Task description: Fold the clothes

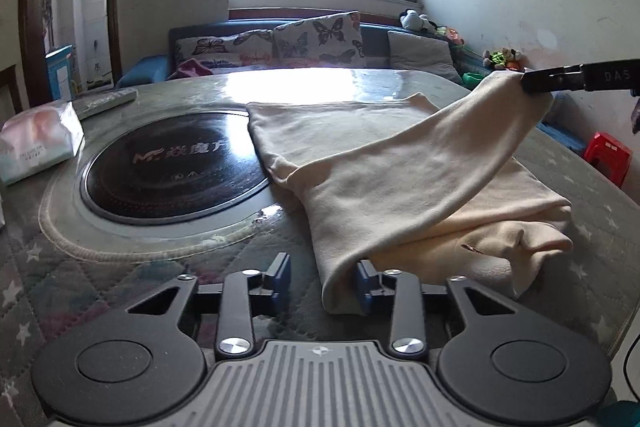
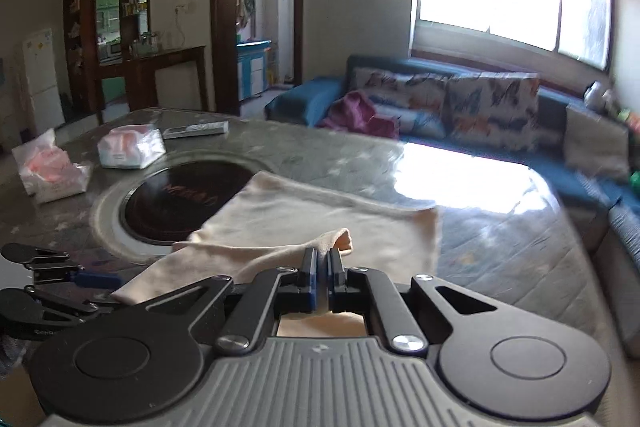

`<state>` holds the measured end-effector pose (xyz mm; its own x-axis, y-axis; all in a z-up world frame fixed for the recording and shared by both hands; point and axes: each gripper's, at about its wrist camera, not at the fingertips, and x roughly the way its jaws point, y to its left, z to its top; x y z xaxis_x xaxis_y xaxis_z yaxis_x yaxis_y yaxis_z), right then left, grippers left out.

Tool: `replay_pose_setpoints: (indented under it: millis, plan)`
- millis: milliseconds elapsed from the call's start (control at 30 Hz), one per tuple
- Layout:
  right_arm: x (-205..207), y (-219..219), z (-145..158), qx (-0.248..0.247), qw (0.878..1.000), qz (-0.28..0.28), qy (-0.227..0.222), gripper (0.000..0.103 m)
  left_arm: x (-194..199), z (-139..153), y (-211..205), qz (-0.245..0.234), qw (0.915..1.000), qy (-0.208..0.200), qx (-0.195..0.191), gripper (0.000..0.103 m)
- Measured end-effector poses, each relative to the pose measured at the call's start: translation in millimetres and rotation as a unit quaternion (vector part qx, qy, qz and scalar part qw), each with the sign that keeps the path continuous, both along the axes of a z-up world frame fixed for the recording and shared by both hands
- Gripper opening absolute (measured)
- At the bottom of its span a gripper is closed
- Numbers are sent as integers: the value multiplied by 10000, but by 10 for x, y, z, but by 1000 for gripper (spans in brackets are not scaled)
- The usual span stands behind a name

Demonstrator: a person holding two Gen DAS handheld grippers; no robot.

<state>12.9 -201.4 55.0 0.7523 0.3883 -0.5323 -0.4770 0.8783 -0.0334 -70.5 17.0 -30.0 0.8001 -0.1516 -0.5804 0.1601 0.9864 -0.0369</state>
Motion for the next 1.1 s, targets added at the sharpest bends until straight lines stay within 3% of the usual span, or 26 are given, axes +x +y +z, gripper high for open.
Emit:
replay_pose_setpoints:
  millis: [33,67,267,300,333,467,533,667,700,733,767,833,1100]
  plan:
    - [-6,-24,3,-50,10000,-56,-40,4,-9,-3,-15,-46,10000,-23,65,19]
    - [7,-52,-61,-73,9999,-124,33,4,-18,-7,-31,-93,9999,-46,131,18]
    - [116,-188,-526,-211,9963,-361,756,7,-15,5,38,-142,9998,75,90,21]
    - [127,-201,-583,-224,9954,-372,852,7,-13,21,65,-124,9998,122,57,32]
    - [120,-211,-604,-248,9953,-380,851,8,-14,46,86,-92,9998,143,45,50]
    - [105,-250,-505,-134,9971,-329,680,14,-5,197,186,-72,9999,33,-153,66]
    - [138,-210,-425,-101,9984,-230,505,19,34,277,191,-36,9995,-117,-305,87]
    - [268,-64,-461,-100,9992,-151,352,26,166,388,106,-242,9976,-409,-494,102]
    - [299,-33,-482,-120,9993,-155,330,29,214,394,82,-286,9973,-422,-536,103]
    - [338,4,-526,-207,9992,-198,282,40,271,385,60,-291,9973,-385,-552,103]
    - [378,43,-573,-307,9990,-248,229,44,329,376,38,-296,9973,-348,-567,103]
    - [429,62,-649,-419,9982,-345,236,44,443,352,0,-280,9975,-274,-580,103]
    - [489,-139,-845,-342,9959,-716,429,69,883,178,4,382,9987,93,-312,103]
